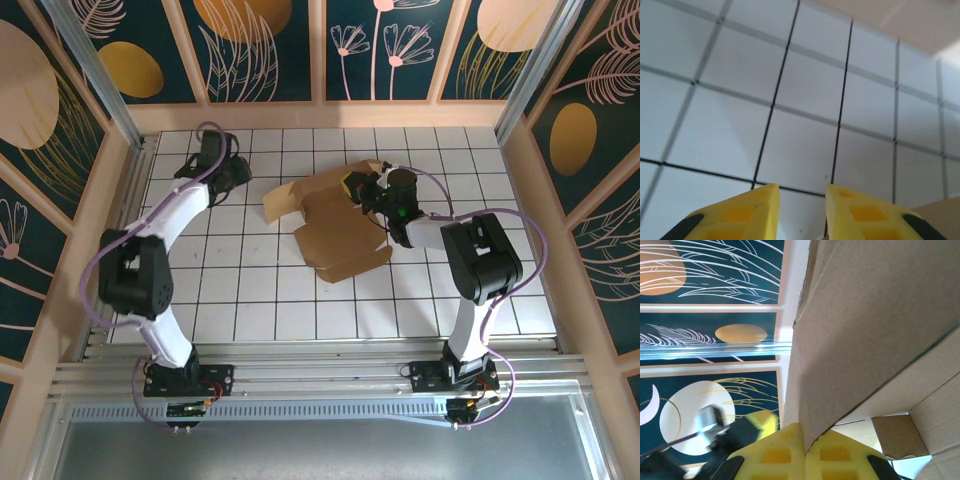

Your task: Fold the paper box

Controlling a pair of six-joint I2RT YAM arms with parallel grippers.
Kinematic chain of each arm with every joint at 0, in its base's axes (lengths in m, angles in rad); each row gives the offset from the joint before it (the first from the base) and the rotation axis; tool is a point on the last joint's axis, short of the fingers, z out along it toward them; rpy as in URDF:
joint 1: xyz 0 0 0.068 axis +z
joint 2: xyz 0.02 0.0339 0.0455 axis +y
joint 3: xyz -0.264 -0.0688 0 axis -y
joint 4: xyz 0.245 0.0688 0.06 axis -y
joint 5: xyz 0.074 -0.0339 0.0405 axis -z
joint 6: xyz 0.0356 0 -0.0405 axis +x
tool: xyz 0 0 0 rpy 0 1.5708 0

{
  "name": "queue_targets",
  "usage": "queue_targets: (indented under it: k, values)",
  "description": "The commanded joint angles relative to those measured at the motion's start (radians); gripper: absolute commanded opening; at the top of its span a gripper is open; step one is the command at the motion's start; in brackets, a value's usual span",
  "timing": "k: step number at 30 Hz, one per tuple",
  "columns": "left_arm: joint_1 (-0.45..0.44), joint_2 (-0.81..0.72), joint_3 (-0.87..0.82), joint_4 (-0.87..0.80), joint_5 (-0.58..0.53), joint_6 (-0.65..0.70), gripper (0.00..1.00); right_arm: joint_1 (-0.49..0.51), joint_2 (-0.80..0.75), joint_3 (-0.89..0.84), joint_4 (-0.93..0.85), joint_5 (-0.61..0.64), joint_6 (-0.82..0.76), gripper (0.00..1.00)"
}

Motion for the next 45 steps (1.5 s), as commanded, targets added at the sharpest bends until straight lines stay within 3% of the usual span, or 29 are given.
queue_targets:
  k: [1, 6, 12, 20, 28, 31, 33, 36, 38, 45]
  values:
    - [-0.004, 0.059, 0.002, -0.030, 0.190, 0.042, 0.28, 0.007, -0.015, 0.006, -0.078, -0.022, -0.035, 0.00]
    - [-0.003, 0.084, -0.101, 0.185, 0.450, 0.026, 0.28, 0.006, -0.017, 0.007, -0.087, -0.024, -0.042, 0.00]
    - [-0.021, 0.109, -0.196, 0.322, 0.622, -0.026, 0.28, 0.007, -0.017, 0.006, -0.097, -0.014, -0.050, 0.00]
    - [-0.098, 0.120, -0.222, 0.349, 0.607, -0.035, 0.29, 0.014, -0.004, 0.009, -0.096, -0.011, -0.047, 0.00]
    - [-0.118, 0.124, -0.204, 0.373, 0.640, -0.037, 0.28, 0.014, -0.003, 0.005, -0.094, -0.013, -0.047, 0.00]
    - [-0.117, 0.138, -0.184, 0.370, 0.789, 0.024, 0.36, 0.014, -0.003, 0.004, -0.093, -0.013, -0.047, 0.00]
    - [-0.117, 0.155, -0.133, 0.255, 0.867, 0.155, 0.39, 0.013, -0.004, 0.004, -0.093, -0.016, -0.047, 0.00]
    - [-0.117, 0.135, -0.077, 0.071, 0.704, 0.330, 0.42, 0.013, -0.008, 0.003, -0.100, -0.015, -0.056, 0.00]
    - [-0.118, 0.091, -0.100, 0.076, 0.654, 0.399, 0.42, 0.011, -0.005, 0.006, -0.105, -0.014, -0.060, 0.00]
    - [-0.136, -0.018, -0.216, 0.219, 0.757, 0.528, 0.42, 0.011, 0.004, 0.005, -0.120, -0.013, -0.074, 0.00]
